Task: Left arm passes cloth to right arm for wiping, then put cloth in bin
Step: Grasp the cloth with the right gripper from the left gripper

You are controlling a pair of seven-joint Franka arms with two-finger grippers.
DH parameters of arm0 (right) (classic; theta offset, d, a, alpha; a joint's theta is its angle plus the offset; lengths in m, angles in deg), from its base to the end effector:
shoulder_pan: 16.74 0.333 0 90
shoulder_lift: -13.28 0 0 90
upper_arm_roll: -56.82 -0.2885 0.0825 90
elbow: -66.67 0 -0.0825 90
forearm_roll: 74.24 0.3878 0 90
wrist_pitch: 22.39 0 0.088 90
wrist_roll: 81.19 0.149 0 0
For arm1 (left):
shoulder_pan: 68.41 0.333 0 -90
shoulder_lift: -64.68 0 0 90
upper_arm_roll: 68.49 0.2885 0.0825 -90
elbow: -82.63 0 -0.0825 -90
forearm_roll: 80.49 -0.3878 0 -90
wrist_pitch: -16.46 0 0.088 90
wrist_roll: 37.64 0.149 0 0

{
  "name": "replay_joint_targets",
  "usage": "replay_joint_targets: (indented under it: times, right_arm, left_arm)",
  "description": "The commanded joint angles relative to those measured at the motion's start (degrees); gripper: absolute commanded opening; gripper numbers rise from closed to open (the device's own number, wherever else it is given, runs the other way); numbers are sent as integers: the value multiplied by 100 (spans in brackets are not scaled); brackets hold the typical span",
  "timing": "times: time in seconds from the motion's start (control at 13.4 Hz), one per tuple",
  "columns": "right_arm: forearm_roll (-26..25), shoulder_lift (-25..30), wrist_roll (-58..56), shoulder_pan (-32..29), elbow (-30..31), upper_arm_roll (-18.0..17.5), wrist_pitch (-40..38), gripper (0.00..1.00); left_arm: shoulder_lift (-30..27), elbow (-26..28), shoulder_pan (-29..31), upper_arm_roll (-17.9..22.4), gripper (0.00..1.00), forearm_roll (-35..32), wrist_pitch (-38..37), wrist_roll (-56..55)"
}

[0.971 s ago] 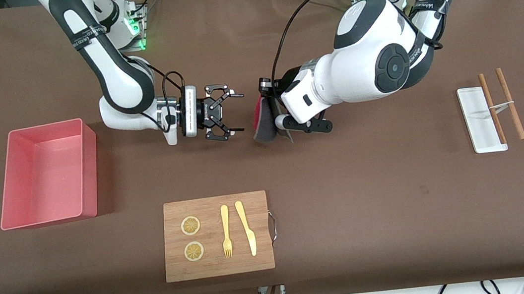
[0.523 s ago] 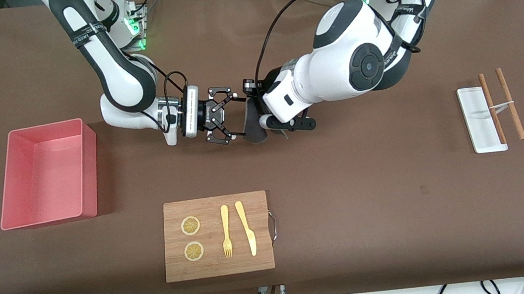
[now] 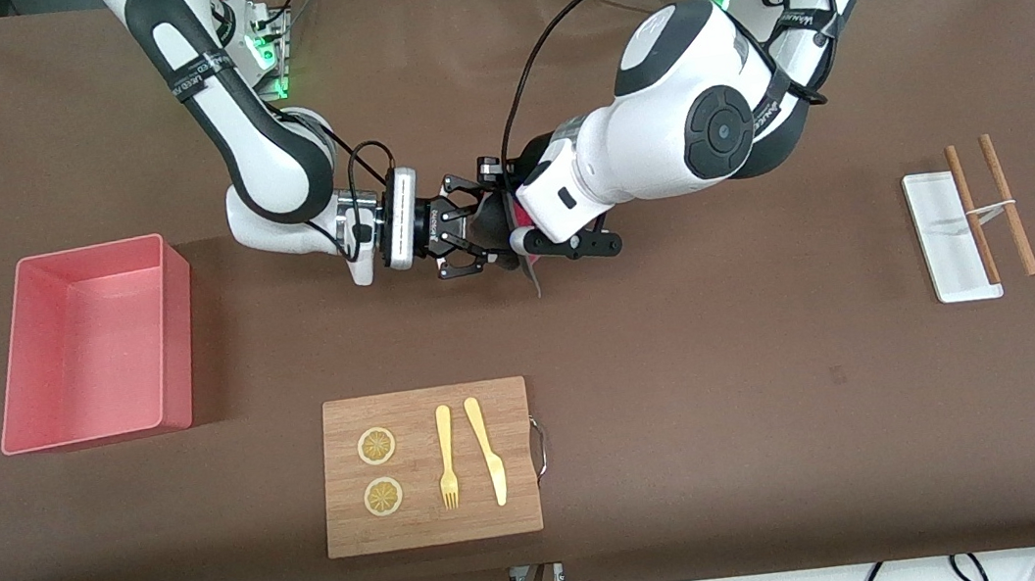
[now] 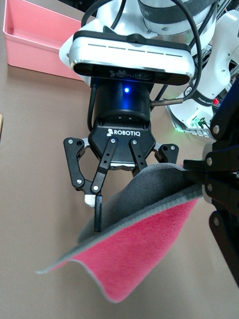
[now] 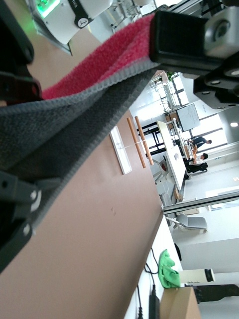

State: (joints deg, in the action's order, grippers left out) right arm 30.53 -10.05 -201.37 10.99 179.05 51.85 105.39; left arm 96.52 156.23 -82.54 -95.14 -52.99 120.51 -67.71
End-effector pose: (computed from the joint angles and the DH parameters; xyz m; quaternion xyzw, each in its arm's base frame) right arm 0.5097 0.3988 0.2445 -0.6535 -0.4563 -0.3810 0.4685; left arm 0.5373 -0.4553 0.4191 0.9385 -0.0026 -0.1868 0.2905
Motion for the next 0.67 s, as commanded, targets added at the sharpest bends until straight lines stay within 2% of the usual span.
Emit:
replay_joint_targets:
  times: [0.0,0.22,0.45,0.6]
  right_arm:
    - [255,-32,-436,-82,-120,56,186,0]
    - [167,21,-480,-91,-129,189,177,0]
    - [-570,135,-331,-109,-243,487,169,0]
    - [-1070,275,10,-214,-243,514,160,0]
  left_arm:
    - [-11,-30,-37,38,0,36,45,-51]
    - [-11,-30,-37,38,0,36,45,-51]
    - [-11,-30,-37,38,0,36,45,-51]
    - [-11,-30,-11,55,0,1,27,-51]
